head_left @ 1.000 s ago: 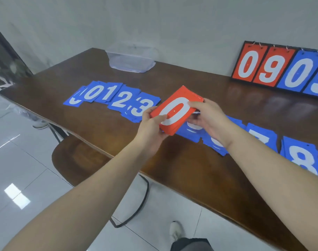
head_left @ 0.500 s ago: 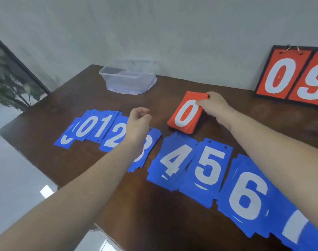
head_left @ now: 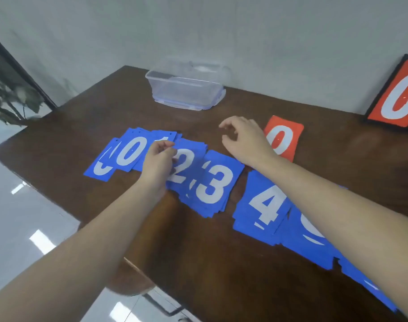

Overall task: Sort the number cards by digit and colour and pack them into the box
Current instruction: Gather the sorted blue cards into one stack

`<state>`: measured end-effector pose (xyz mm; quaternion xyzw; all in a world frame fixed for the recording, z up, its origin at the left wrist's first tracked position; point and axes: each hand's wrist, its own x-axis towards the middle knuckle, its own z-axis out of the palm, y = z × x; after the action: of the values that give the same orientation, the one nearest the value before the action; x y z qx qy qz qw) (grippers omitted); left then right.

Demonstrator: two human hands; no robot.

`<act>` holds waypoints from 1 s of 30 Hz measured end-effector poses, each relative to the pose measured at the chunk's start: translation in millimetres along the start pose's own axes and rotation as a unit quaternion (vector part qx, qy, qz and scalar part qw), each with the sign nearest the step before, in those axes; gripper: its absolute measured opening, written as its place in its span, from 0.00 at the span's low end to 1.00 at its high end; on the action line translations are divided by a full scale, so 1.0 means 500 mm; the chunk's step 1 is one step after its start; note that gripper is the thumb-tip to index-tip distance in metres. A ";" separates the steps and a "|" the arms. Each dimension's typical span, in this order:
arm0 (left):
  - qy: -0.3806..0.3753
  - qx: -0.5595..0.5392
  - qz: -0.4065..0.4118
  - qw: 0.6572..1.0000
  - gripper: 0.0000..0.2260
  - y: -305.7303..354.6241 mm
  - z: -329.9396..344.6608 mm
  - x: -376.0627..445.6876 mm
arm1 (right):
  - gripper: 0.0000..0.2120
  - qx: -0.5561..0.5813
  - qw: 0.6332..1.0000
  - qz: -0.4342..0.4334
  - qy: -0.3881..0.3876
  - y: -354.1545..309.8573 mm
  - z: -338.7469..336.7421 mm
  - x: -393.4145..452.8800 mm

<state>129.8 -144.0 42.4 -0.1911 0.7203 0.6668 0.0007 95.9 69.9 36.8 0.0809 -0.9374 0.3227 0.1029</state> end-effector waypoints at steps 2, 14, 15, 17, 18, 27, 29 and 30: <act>0.017 -0.021 -0.001 1.000 0.07 -0.004 -0.079 0.014 | 0.12 0.000 0.999 -0.026 -0.037 -0.068 0.057 0.009; 0.176 -0.111 -0.003 0.978 0.09 -0.073 -0.468 0.052 | 0.19 -0.123 0.971 -0.105 -0.177 -0.359 0.334 0.104; 0.195 -0.115 -0.001 0.974 0.08 -0.081 -0.482 0.050 | 0.20 -0.147 0.965 -0.102 -0.191 -0.367 0.345 0.116; 0.229 -0.121 -0.001 0.966 0.07 -0.097 -0.504 0.048 | 0.20 -0.182 0.954 -0.102 -0.215 -0.384 0.363 0.133; 0.235 -0.124 -0.012 0.964 0.05 -0.105 -0.511 0.047 | 0.19 -0.187 0.952 -0.105 -0.218 -0.393 0.371 0.136; 0.188 -0.156 -0.095 0.965 0.15 -0.145 -0.508 0.046 | 0.26 -0.144 0.955 -0.148 -0.213 -0.442 0.392 0.130; 0.183 -0.151 -0.094 0.967 0.15 -0.148 -0.505 0.044 | 0.29 -0.175 0.959 -0.108 -0.195 -0.420 0.382 0.160; 0.180 -0.145 -0.098 0.968 0.16 -0.152 -0.505 0.042 | 0.31 -0.197 0.954 -0.085 -0.210 -0.408 0.379 0.169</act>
<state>195.4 -395.3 -8.1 -0.3752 0.5823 0.7154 -0.0912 32.2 -214.0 31.8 0.2042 -0.9724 0.0980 -0.0555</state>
